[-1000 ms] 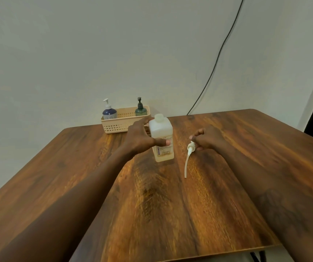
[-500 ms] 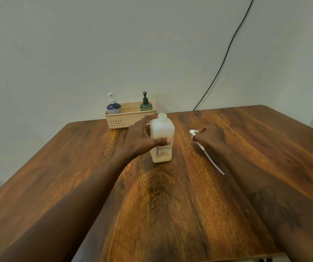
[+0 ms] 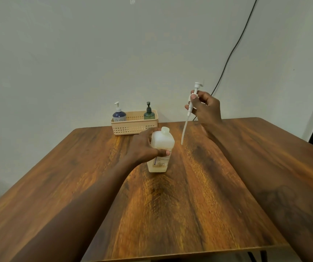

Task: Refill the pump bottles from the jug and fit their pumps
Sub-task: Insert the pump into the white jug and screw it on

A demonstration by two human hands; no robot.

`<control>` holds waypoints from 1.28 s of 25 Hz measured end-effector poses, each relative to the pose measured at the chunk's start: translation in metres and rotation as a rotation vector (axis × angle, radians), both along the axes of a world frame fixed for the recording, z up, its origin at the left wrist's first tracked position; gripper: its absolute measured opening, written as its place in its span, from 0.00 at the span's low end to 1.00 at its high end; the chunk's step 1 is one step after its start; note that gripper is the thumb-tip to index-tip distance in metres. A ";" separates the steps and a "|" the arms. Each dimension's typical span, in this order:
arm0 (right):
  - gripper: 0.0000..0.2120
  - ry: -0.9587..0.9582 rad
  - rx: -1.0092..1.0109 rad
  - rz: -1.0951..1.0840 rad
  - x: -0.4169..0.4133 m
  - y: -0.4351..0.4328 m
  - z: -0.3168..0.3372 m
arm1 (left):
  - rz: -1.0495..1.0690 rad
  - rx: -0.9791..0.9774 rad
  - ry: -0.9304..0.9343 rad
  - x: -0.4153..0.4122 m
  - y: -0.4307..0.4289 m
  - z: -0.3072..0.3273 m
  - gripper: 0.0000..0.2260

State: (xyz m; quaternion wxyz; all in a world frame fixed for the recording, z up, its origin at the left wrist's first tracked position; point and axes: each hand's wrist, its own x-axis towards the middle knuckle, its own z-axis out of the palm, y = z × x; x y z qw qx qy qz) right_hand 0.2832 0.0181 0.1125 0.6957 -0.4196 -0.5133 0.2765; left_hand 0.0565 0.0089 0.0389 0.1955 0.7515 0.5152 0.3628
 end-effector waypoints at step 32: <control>0.17 -0.384 0.020 0.142 -0.033 -0.063 0.025 | -0.053 0.142 -0.242 0.012 -0.049 0.068 0.35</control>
